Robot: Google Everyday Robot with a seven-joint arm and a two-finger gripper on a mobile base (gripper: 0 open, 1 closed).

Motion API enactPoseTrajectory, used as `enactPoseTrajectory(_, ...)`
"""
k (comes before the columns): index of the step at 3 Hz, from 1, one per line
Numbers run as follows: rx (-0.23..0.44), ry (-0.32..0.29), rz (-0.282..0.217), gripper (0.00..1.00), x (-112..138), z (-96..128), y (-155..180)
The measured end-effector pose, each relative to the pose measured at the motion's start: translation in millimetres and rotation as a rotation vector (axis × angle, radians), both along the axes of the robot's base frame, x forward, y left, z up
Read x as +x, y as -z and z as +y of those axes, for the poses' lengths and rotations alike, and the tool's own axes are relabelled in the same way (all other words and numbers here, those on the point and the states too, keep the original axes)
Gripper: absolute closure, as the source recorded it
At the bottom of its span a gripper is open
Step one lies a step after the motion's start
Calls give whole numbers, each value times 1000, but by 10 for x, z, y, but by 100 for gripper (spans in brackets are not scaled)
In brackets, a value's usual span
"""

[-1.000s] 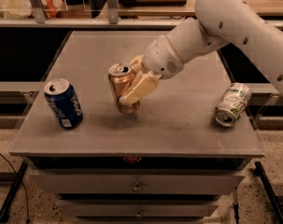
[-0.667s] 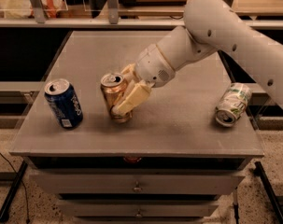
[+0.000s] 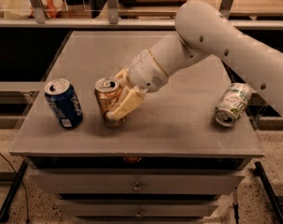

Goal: Move orange can near pepsi can

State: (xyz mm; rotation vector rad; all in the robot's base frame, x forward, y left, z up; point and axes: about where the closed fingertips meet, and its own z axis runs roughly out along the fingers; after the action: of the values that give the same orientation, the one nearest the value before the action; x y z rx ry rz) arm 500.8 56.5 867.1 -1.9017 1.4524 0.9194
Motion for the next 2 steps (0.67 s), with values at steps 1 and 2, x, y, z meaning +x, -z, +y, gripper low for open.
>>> enactPoseTrajectory(1, 0, 0, 0, 100, 0, 0, -1)
enactPoseTrajectory(2, 4, -10, -10, 83, -14, 47, -2)
